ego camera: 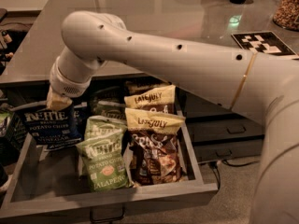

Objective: Pick blue chip bag from top drawer and place on counter

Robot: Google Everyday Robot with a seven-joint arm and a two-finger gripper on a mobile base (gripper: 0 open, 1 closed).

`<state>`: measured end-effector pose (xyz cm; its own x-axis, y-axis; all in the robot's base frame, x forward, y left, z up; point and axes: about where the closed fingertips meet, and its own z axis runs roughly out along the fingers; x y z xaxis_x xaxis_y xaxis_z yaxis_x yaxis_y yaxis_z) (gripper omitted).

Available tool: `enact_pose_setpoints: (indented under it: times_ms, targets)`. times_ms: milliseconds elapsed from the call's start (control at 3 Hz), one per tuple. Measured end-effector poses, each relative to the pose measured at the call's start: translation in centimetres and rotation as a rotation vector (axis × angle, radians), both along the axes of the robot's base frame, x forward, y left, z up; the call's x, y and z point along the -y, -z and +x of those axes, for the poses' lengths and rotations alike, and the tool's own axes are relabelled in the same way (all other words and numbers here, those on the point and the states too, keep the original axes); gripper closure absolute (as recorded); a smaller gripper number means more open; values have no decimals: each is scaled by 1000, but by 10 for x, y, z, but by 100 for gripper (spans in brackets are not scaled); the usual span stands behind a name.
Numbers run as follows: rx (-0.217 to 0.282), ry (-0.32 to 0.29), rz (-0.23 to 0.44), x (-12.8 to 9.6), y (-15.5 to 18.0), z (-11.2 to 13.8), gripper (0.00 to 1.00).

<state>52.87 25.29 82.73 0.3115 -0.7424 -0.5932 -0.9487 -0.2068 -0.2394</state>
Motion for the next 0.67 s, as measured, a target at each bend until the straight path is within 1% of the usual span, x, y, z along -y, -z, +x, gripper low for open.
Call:
enact_pose_setpoints:
  times_ms: [333, 667]
  targets:
    - [38, -13, -21, -2, -45, -7, 100]
    - [64, -17, -42, 0, -77, -3, 100]
